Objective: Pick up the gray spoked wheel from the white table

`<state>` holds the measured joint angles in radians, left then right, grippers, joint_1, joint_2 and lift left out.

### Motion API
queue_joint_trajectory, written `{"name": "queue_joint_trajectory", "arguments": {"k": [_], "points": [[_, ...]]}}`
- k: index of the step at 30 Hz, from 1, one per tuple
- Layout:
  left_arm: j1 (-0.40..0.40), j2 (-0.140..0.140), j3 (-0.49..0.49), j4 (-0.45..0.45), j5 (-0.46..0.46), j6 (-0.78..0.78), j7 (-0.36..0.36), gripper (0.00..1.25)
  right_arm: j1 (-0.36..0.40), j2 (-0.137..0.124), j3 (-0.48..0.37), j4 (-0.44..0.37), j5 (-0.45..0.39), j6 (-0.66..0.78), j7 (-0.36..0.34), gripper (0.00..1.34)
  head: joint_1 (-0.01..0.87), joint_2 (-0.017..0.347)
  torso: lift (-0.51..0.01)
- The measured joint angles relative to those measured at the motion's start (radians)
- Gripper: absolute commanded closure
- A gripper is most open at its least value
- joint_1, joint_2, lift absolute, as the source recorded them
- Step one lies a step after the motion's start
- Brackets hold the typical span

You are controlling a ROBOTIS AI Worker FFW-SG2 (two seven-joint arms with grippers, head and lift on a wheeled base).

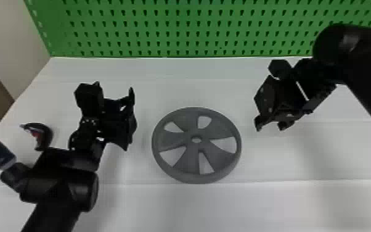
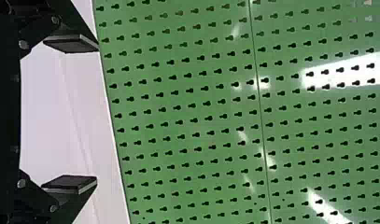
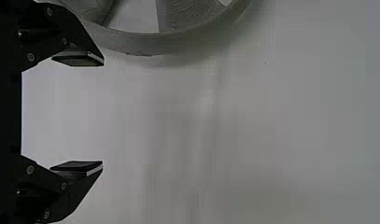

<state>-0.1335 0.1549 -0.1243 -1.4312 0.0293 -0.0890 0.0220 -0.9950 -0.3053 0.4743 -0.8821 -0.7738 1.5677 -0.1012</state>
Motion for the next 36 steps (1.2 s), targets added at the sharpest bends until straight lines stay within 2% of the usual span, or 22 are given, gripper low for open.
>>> {"name": "queue_joint_trajectory", "arguments": {"k": [17,30,36], "points": [[-0.005,0.000,-0.002,0.000,0.002,0.000,0.001,0.26,-0.043,0.032,0.211,-0.018,-0.152,0.000,0.000,0.47,0.806,0.044,-0.098],[-0.006,0.000,-0.001,0.000,0.003,0.000,0.001,0.26,-0.060,0.042,0.297,-0.057,-0.243,0.000,0.000,0.47,0.806,0.044,-0.098],[-0.006,0.000,0.000,0.000,0.003,0.000,0.001,0.26,-0.064,0.044,0.313,-0.065,-0.251,0.000,0.000,0.47,0.806,0.044,-0.098]]}}
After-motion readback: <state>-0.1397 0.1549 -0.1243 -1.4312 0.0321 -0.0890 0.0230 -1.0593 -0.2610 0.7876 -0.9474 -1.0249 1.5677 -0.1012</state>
